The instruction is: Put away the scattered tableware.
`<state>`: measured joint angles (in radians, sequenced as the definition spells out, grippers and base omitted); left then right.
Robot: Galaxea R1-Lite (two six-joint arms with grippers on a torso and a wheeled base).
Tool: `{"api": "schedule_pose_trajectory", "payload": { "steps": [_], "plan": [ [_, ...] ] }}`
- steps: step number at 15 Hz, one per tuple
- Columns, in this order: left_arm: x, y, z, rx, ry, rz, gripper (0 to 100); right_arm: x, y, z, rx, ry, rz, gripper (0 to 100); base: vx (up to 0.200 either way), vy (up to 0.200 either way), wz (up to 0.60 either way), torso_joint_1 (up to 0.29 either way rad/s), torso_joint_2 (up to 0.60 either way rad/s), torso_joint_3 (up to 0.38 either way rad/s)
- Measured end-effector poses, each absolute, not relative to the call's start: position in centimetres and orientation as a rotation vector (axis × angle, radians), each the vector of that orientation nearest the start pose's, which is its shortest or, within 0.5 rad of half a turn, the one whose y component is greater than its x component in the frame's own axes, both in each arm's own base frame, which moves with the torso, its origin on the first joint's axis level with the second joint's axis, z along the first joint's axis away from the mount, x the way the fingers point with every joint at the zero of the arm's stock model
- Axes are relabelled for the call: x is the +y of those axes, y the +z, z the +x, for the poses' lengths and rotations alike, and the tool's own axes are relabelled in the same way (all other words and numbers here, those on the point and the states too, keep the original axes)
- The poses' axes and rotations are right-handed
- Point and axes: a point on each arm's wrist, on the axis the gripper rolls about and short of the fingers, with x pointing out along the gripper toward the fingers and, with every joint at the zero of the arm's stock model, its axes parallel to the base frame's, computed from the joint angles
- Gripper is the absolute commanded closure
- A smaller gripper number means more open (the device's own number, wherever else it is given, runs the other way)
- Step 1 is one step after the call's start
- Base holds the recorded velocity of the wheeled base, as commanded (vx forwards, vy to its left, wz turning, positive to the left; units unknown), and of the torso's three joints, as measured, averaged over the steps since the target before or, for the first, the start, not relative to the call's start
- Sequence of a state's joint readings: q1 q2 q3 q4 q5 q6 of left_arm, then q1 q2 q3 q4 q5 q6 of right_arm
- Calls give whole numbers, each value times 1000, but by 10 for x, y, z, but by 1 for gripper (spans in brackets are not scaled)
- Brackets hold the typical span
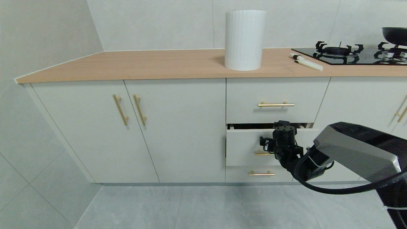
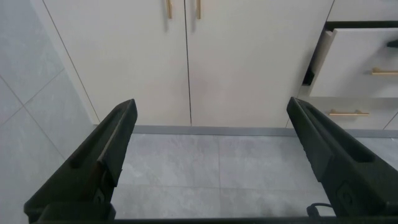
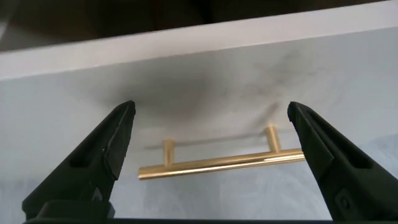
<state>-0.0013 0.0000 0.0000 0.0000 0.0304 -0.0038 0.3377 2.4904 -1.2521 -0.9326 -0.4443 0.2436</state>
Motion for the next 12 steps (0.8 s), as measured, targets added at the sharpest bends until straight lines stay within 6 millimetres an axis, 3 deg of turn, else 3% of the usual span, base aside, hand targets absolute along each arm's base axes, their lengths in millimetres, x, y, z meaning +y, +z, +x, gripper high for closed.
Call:
{"api": "schedule_pose_trajectory", "payload": {
  "steps": [12],
  "plan": [
    [1,75,-23,0,29,-4,0,125,9,476,154,-274,169,0,0,0,0,0,0,0]
  ]
}}
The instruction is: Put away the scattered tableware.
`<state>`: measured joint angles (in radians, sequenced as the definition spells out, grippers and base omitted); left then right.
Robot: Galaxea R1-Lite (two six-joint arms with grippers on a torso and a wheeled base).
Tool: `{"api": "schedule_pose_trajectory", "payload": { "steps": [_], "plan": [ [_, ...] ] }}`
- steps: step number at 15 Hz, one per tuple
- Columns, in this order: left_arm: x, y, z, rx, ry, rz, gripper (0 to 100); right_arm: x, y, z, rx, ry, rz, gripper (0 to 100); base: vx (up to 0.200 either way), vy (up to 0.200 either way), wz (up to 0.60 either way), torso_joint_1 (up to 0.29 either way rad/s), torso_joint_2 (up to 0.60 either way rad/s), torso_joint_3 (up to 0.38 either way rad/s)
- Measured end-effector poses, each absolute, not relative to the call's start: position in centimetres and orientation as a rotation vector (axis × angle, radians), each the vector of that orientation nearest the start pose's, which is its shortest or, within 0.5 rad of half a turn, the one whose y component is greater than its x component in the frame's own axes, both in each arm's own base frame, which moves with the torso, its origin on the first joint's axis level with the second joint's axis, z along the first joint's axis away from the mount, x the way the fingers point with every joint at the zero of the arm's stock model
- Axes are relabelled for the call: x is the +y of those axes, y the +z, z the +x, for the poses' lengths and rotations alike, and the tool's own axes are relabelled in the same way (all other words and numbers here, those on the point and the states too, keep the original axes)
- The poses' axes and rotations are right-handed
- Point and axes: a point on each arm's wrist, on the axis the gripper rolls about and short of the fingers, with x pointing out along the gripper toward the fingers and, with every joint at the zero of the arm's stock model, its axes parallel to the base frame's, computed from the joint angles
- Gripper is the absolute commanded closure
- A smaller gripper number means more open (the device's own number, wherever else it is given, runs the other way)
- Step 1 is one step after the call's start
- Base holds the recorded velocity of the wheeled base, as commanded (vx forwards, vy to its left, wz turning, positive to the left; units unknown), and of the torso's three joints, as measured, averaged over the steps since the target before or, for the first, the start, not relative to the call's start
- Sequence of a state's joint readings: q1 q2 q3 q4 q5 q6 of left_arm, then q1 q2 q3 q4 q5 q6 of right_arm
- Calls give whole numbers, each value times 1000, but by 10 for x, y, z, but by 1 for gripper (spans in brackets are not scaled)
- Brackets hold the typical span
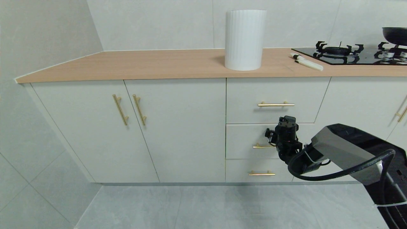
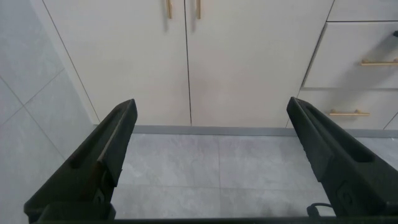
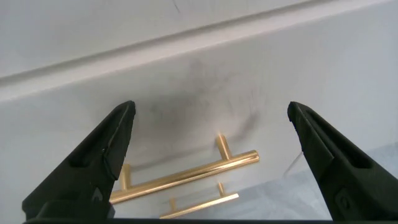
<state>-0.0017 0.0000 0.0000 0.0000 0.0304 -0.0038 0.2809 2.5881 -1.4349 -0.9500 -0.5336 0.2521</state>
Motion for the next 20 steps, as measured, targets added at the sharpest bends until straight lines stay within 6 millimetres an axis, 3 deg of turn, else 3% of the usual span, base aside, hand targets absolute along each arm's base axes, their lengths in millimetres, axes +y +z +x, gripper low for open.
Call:
{"api": "schedule_pose_trajectory", "payload": {
  "steps": [14,20],
  "plan": [
    [1,75,-23,0,29,-4,0,119,11,486,123,-292,182,0,0,0,0,0,0,0],
    [1,75,-23,0,29,-4,0,116,13,474,139,-322,171,0,0,0,0,0,0,0]
  ]
}}
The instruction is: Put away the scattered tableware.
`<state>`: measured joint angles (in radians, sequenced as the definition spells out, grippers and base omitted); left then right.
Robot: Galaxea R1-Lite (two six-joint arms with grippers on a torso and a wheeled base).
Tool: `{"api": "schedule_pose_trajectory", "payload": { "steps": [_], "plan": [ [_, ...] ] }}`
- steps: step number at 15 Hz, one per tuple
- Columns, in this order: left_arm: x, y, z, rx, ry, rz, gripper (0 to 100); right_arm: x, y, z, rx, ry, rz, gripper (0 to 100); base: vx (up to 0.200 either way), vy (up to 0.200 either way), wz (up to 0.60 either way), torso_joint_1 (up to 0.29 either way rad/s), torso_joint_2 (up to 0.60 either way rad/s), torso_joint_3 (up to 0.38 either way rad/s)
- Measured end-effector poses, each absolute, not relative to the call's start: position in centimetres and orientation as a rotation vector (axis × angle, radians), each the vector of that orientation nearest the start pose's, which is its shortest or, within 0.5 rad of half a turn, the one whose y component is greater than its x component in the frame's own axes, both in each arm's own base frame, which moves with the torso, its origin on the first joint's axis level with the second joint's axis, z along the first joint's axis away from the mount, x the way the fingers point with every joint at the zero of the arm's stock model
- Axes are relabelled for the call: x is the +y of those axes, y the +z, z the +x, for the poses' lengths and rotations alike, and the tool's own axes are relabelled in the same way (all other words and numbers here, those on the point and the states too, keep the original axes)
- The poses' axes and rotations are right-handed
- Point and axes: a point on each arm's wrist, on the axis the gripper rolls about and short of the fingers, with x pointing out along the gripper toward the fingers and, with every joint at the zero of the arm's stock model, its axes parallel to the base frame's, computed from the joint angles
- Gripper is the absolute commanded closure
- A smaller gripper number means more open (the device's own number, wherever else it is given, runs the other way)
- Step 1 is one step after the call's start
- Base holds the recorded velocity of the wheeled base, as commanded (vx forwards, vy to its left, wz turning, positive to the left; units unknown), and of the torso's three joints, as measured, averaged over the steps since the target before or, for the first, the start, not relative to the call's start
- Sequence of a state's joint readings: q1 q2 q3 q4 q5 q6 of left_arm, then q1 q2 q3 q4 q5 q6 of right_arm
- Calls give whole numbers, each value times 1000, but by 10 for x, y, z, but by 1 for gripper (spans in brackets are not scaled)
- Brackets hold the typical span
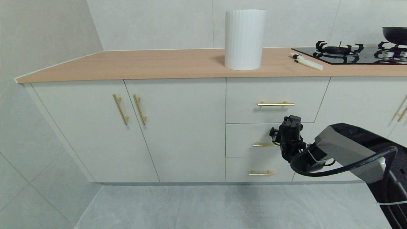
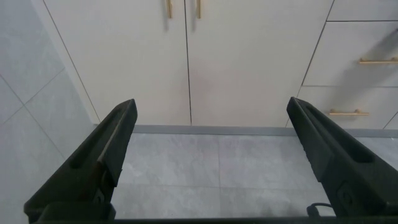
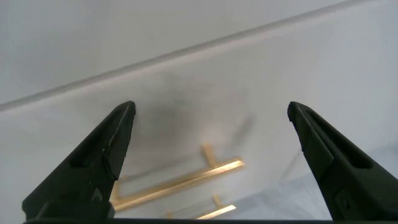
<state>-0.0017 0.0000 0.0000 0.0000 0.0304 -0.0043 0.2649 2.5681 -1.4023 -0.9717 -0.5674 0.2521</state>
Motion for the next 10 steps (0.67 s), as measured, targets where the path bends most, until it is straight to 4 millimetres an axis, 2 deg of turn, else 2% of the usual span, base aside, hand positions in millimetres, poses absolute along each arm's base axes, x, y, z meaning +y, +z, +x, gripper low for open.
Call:
{"api": "schedule_pose_trajectory", "payload": {
  "steps": [2,5,8,10],
  "plan": [
    [1,75,-23,0,29,-4,0,114,28,456,157,-317,161,0,0,0,0,0,0,0],
    [1,75,-23,0,29,-4,0,103,63,404,207,-300,139,0,0,0,0,0,0,0],
    [1,75,-23,0,29,-4,0,89,114,340,179,-279,132,0,0,0,0,0,0,0],
    [1,75,-23,0,29,-4,0,75,150,291,125,-268,111,0,0,0,0,0,0,0]
  ]
}}
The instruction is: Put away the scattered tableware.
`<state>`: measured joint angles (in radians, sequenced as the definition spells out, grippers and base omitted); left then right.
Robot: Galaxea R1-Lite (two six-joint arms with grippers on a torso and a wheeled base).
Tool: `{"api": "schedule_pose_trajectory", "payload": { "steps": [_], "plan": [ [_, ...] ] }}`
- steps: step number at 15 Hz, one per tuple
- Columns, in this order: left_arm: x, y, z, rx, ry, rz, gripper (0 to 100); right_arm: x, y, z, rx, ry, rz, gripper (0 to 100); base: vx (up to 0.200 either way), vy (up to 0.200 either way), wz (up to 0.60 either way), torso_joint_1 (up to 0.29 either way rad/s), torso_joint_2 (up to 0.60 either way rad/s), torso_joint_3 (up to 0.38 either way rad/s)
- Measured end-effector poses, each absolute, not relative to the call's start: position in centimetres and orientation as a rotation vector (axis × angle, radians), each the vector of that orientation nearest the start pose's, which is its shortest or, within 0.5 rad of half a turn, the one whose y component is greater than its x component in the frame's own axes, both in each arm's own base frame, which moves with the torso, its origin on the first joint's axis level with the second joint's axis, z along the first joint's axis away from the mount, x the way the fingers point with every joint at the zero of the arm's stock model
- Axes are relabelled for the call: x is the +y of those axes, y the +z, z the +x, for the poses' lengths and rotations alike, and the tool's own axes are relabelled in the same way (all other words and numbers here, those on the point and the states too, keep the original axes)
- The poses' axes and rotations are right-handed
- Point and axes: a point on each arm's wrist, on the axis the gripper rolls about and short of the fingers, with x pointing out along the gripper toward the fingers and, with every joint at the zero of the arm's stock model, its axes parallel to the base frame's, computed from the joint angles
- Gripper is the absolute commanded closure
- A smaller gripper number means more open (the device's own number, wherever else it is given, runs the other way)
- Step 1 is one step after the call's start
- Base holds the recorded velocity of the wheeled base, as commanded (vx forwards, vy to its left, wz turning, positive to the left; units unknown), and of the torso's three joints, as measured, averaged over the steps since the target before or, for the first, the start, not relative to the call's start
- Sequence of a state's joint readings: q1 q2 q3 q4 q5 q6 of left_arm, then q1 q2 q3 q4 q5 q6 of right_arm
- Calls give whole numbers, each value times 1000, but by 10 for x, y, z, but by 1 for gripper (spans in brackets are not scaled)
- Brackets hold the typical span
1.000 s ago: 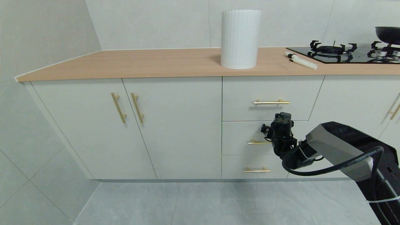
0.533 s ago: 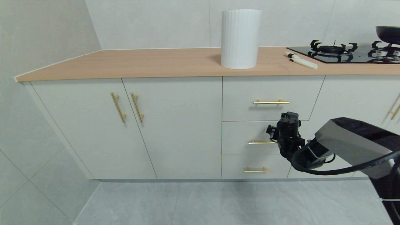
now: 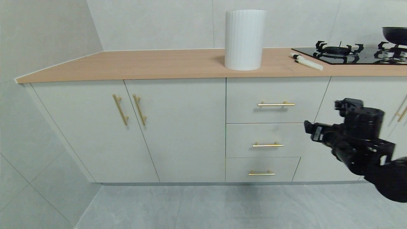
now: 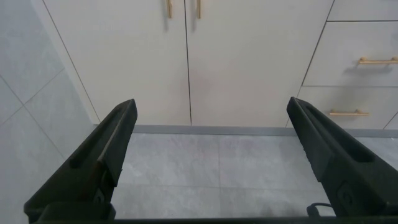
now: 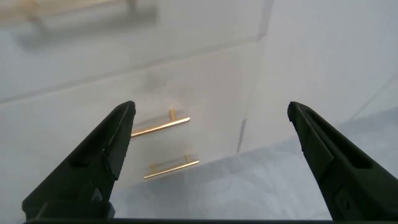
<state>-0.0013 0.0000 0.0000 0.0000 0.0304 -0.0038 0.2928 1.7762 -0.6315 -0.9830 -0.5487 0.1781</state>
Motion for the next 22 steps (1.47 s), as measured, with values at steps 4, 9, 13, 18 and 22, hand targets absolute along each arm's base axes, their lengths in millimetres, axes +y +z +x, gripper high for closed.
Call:
{"api": "schedule_pose_trajectory", "payload": {
  "steps": [4,9,13,18,22],
  "plan": [
    [1,75,-23,0,29,-4,0,42,197,192,-7,-281,39,0,0,0,0,0,0,0],
    [1,75,-23,0,29,-4,0,0,200,87,-10,-434,-47,0,0,0,0,0,0,0],
    [1,75,-23,0,29,-4,0,-11,186,17,-57,-514,-83,0,0,0,0,0,0,0],
    [1,75,-23,0,29,-4,0,-9,163,-38,-196,-459,-124,0,0,0,0,0,0,0],
    [1,75,-23,0,29,-4,0,-6,140,-44,-252,-304,-87,0,0,0,0,0,0,0]
  ]
}}
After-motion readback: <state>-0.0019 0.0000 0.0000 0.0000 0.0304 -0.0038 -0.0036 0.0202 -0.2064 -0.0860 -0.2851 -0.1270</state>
